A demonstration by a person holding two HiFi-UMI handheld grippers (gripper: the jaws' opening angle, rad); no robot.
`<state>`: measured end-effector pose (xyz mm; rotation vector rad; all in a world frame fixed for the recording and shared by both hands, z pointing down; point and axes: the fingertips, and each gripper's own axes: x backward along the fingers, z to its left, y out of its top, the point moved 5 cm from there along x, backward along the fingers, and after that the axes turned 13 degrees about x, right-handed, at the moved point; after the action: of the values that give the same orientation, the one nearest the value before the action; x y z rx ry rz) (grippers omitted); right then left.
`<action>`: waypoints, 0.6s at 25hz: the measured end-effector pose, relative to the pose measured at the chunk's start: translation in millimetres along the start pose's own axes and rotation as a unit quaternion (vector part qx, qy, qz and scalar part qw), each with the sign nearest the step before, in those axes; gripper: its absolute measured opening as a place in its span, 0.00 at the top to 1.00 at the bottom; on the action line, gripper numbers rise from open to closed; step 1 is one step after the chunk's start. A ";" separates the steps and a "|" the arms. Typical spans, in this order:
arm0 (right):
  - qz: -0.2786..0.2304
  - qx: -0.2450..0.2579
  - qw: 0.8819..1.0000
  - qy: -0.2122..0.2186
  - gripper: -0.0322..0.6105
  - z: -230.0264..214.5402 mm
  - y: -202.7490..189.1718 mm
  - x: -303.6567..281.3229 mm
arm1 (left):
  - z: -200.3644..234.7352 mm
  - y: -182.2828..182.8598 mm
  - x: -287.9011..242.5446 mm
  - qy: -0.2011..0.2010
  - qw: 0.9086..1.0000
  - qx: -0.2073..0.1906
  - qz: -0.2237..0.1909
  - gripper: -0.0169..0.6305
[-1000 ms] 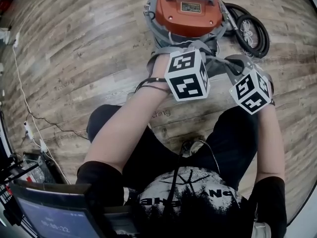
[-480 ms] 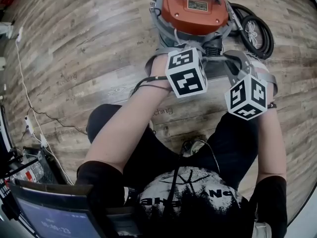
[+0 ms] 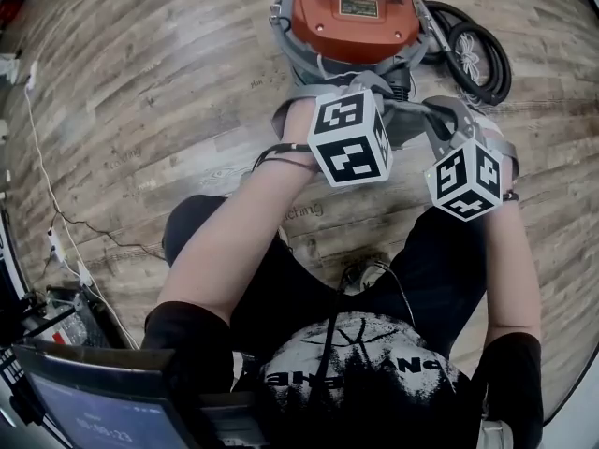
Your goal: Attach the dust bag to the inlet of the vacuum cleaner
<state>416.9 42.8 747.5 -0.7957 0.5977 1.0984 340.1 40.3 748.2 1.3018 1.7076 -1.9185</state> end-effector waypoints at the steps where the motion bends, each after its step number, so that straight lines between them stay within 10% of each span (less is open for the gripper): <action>1: 0.003 -0.009 1.000 0.002 0.90 0.3 -4.0 -3.2 | 0.0 3.9 0.4 0.000 1.000 -0.001 -0.008 0.91; 15: 0.002 0.001 1.000 -0.029 0.90 -10.9 17.1 0.4 | 1.8 -12.8 0.6 -0.023 0.997 0.078 -0.012 0.93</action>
<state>400.7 38.2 736.3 -0.7590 0.5507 1.1204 330.1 42.4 756.0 1.2842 1.5871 -2.1157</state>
